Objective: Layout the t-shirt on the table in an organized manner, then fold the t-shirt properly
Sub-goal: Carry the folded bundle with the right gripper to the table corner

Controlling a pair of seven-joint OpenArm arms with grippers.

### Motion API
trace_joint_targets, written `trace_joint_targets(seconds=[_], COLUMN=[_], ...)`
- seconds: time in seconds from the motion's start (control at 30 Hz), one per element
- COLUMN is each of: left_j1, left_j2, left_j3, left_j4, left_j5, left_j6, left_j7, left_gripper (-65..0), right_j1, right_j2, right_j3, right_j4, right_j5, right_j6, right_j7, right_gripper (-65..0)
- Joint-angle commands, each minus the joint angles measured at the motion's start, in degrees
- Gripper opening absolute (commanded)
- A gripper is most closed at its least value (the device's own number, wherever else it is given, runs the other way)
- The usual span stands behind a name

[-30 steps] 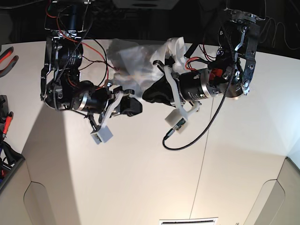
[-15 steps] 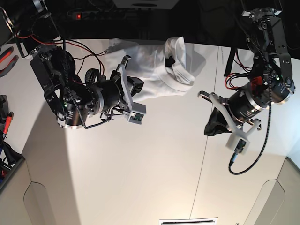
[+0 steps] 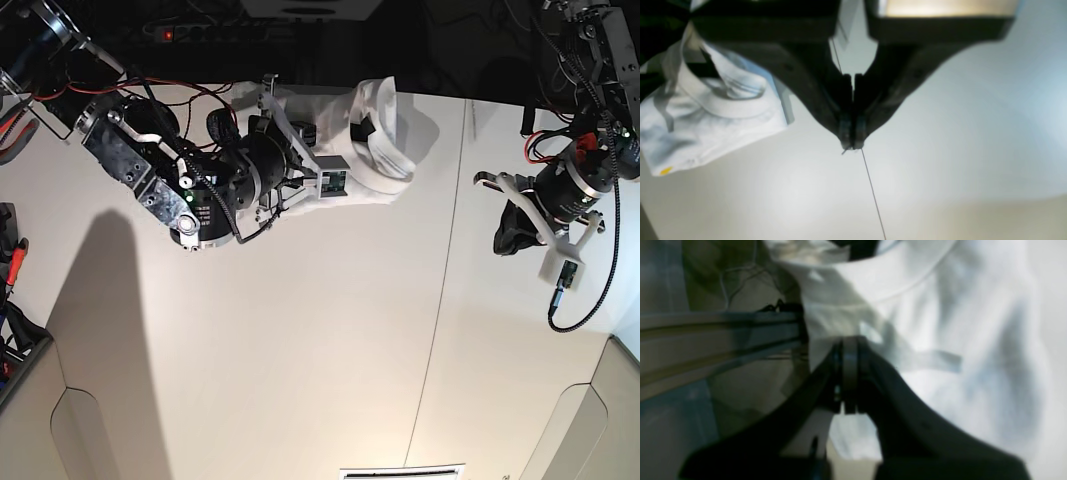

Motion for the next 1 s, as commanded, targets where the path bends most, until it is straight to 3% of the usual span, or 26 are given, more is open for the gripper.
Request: trace_joint_targets(seconds=[0.0,0.3,0.43,0.53,0.67,0.8,0.9,0.97], left_j1=[-0.5,-0.5,-0.5,-0.5,-0.5,-0.5,-0.5,-0.5], left_j2=[-0.4,-0.4,-0.4,-0.4,-0.4,-0.4,-0.4,-0.4], left_j3=[-0.2,-0.2,-0.2,-0.2,-0.2,-0.2,-0.2,-0.2], left_j4=[1.0,1.0,1.0,1.0,1.0,1.0,1.0,1.0], left_j5=[-0.8,-0.9,-1.4,-1.8,-1.9,-1.9,-2.1,-2.1], left_j6=[-0.2,-0.2,-0.2,-0.2,-0.2,-0.2,-0.2,-0.2], left_j7=[-1.3,-2.1,-2.6,-2.6,-2.6,-2.6,-2.8,-2.9], left_gripper=[-65.0,-65.0,-65.0,-65.0,-65.0,-65.0,-65.0,-65.0], right_j1=[1.2,0.7,0.5,-0.2,-3.1,-6.5,-8.2,-9.0], right_j2=[0.0,-0.3,-0.6,-0.9,-3.7,-8.7,-12.7,-15.3], right_j3=[0.4,0.4,1.0,4.3,15.6,30.8,42.6,50.6], right_j4=[-0.7,-19.5,-23.4,-23.7,-23.7,-23.7,-23.7,-23.7], right_j5=[-0.3,-2.2,-5.5,-10.8,-19.7,-28.1,-31.9,-31.8], right_j6=[0.3,-1.3,-5.2,-11.5,-22.6,-31.7,-36.3,-37.3], right_j7=[1.4,4.0,4.5,5.5,7.1,8.7,9.4,10.7], right_gripper=[-65.0,-65.0,-65.0,-65.0,-65.0,-65.0,-65.0,-65.0])
